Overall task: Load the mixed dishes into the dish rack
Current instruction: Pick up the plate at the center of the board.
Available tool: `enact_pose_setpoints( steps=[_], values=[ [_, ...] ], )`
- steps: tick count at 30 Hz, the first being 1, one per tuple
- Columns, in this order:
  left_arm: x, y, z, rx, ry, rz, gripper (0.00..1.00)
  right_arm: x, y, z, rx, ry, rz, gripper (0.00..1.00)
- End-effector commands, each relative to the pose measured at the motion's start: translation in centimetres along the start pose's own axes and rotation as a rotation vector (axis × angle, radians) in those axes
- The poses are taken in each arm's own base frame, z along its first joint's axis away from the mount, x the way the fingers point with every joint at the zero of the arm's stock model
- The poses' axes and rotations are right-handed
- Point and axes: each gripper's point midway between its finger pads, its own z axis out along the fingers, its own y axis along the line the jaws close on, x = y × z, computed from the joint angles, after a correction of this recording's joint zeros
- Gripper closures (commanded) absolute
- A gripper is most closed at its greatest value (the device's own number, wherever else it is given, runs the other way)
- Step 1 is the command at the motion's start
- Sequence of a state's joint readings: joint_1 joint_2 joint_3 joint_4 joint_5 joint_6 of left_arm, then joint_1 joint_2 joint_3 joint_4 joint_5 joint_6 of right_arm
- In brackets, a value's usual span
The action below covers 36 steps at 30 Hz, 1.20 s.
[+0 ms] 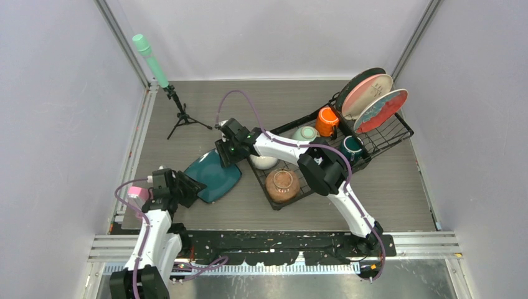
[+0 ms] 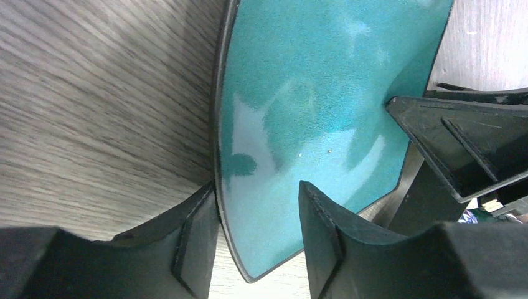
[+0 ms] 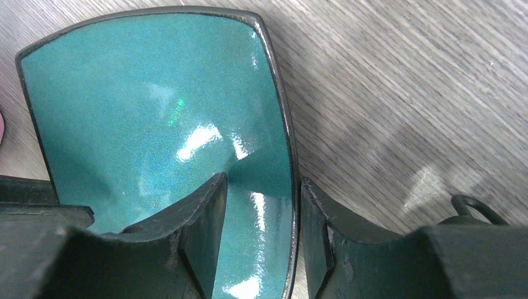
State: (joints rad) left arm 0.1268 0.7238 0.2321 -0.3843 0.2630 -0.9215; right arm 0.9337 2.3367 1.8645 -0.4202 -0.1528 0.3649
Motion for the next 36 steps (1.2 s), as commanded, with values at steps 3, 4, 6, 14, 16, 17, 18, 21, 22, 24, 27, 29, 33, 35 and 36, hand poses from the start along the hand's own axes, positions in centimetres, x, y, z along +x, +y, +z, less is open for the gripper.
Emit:
enact_pose_setpoints(
  steps=[3, 4, 6, 14, 16, 17, 18, 21, 22, 24, 27, 29, 33, 35, 36],
  values=[
    [0.9, -7.9, -1.5, 0.375, 0.100, 0.164, 0.59, 8.2, 12.1, -0.9, -0.418, 0.273, 0.046, 0.52],
    [0.6, -7.9, -1.8, 0.366, 0.092, 0.186, 0.60, 8.2, 12.2, -0.9, -0.425, 0.276, 0.045, 0.52],
    [0.3, -8.3, -2.1, 0.383, 0.070, 0.204, 0.66, 8.5, 12.2, -0.8, -0.430, 0.286, 0.044, 0.52],
    [-0.5, -9.4, -2.8, 0.424, 0.019, 0.234, 0.82, 8.2, 13.1, -1.5, -0.475, 0.289, 0.041, 0.53],
    [-0.9, -9.8, -3.2, 0.436, -0.005, 0.239, 0.87, 8.1, 13.4, -1.7, -0.483, 0.290, 0.047, 0.53],
    [-1.1, -10.0, -3.4, 0.438, -0.023, 0.236, 0.87, 8.0, 13.4, -1.8, -0.483, 0.289, 0.049, 0.53],
    [-1.4, -10.0, -3.6, 0.437, -0.044, 0.233, 0.86, 8.0, 13.4, -1.9, -0.481, 0.287, 0.052, 0.53],
    [-1.9, -10.0, -4.1, 0.433, -0.086, 0.237, 1.00, 7.7, 13.3, -2.1, -0.470, 0.271, 0.056, 0.53],
    [-2.0, -9.8, -4.1, 0.421, -0.092, 0.241, 1.00, 7.8, 13.2, -2.1, -0.464, 0.271, 0.062, 0.53],
    [-2.1, -9.4, -4.2, 0.395, -0.096, 0.245, 1.00, 7.8, 13.2, -2.1, -0.462, 0.267, 0.062, 0.53],
    [-2.3, -10.4, -5.0, 0.430, -0.109, 0.262, 1.00, 7.5, 13.5, -2.5, -0.480, 0.251, 0.063, 0.51],
    [-2.9, -11.1, -5.8, 0.445, -0.145, 0.271, 1.00, 6.9, 14.2, -3.1, -0.519, 0.240, 0.064, 0.49],
    [-3.7, -12.1, -7.1, 0.457, -0.185, 0.291, 0.86, 6.1, 14.7, -3.9, -0.545, 0.235, 0.083, 0.48],
    [-4.0, -12.4, -7.5, 0.446, -0.192, 0.316, 0.96, 6.2, 14.9, -4.1, -0.565, 0.247, 0.092, 0.48],
    [-4.2, -12.4, -7.7, 0.429, -0.194, 0.319, 1.00, 6.2, 14.8, -4.1, -0.568, 0.252, 0.092, 0.48]
  ],
)
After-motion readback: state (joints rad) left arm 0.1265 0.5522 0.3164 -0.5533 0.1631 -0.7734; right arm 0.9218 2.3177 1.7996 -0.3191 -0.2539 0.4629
